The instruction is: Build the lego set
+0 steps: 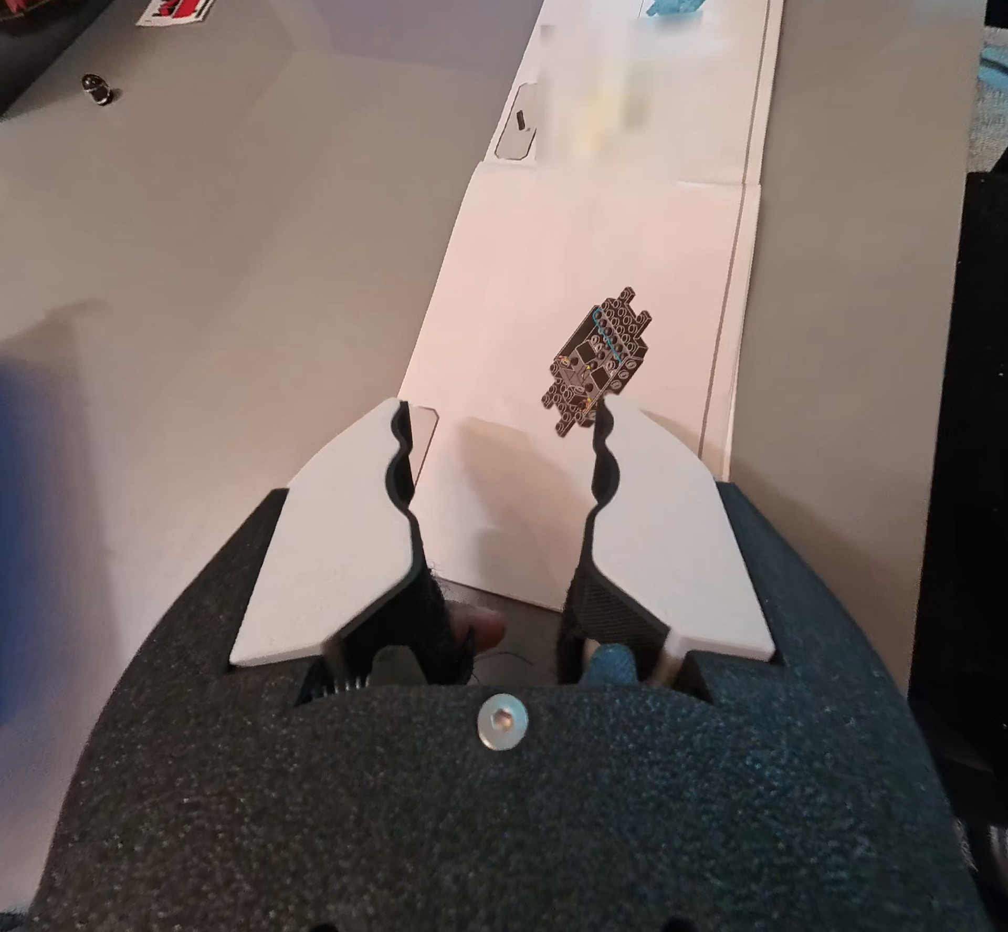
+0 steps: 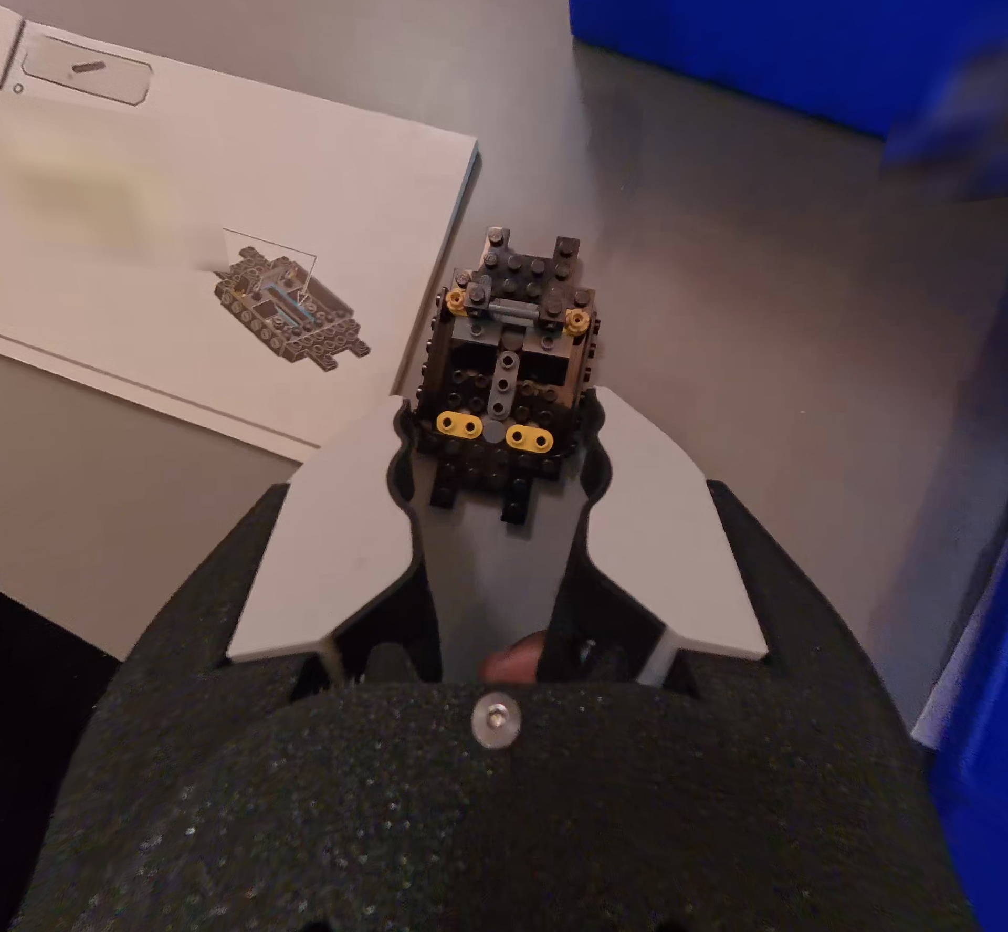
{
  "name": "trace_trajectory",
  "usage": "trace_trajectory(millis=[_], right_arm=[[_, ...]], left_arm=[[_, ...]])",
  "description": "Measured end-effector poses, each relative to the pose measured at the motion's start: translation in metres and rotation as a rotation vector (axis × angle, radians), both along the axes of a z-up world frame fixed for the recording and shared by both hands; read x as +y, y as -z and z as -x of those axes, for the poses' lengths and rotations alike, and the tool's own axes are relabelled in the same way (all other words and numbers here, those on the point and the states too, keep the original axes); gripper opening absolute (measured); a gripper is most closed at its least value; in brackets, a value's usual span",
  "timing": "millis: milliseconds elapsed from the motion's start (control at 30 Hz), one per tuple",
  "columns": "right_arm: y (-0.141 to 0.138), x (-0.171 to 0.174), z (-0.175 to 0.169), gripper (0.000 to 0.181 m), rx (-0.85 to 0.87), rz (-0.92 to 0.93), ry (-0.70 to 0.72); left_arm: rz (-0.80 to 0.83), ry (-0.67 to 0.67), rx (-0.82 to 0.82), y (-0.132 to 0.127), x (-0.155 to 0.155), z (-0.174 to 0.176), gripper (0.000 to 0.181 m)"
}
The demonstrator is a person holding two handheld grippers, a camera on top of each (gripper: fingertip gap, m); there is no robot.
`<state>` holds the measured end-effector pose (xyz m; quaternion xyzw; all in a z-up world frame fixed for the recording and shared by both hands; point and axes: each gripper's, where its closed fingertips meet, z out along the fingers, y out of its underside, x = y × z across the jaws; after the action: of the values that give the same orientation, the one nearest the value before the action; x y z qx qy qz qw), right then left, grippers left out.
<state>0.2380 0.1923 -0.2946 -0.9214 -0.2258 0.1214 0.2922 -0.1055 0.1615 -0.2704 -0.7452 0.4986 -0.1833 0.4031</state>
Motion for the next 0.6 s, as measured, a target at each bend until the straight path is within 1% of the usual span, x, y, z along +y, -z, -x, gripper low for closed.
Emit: trace_trajectory(millis=[67,100,167,200,233,267,333,400,467,533,600], right_arm=[[-0.002,0.006,-0.004,0.059,0.0,-0.025,-0.026],[-0.008,0.01,-0.003,0.059,0.023,-0.052,-0.04],[-0.03,0.017,0.002,0.059,0.08,-0.11,-0.056],[-0.044,0.018,0.01,0.059,0.099,-0.154,-0.098],[-0.058,0.017,0.023,0.059,0.122,-0.191,-0.173],[-0.069,0.013,0.042,0.059,0.15,-0.211,-0.278],[-0.08,-0.004,0.087,0.059,0.206,-0.224,-0.535],[-0.079,-0.023,0.13,0.059,0.236,-0.192,-0.778],[-0.067,-0.037,0.164,0.059,0.211,-0.16,-0.978],[-0.05,-0.038,0.188,0.059,0.137,-0.125,-1.104],[-0.035,-0.033,0.206,0.059,0.052,-0.096,-1.182]], left_arm=[[0.012,0.012,0.003,0.002,-0.002,0.002,0.064],[0.021,0.02,0.006,0.004,-0.003,0.002,0.064],[0.032,0.04,0.015,0.006,-0.007,0.002,0.064],[0.033,0.05,0.018,0.006,-0.008,0.001,0.064],[0.033,0.06,0.016,0.005,-0.01,0.0,0.063],[0.037,0.073,0.013,0.004,-0.012,-0.002,0.064],[0.045,0.089,0.023,0.004,-0.016,-0.006,0.064],[0.046,0.096,0.058,0.006,-0.019,-0.007,0.064],[0.042,0.099,0.1,0.008,-0.021,-0.008,0.063],[0.029,0.101,0.113,0.008,-0.021,-0.006,0.061],[0.026,0.082,0.084,0.005,-0.019,-0.003,0.058]])
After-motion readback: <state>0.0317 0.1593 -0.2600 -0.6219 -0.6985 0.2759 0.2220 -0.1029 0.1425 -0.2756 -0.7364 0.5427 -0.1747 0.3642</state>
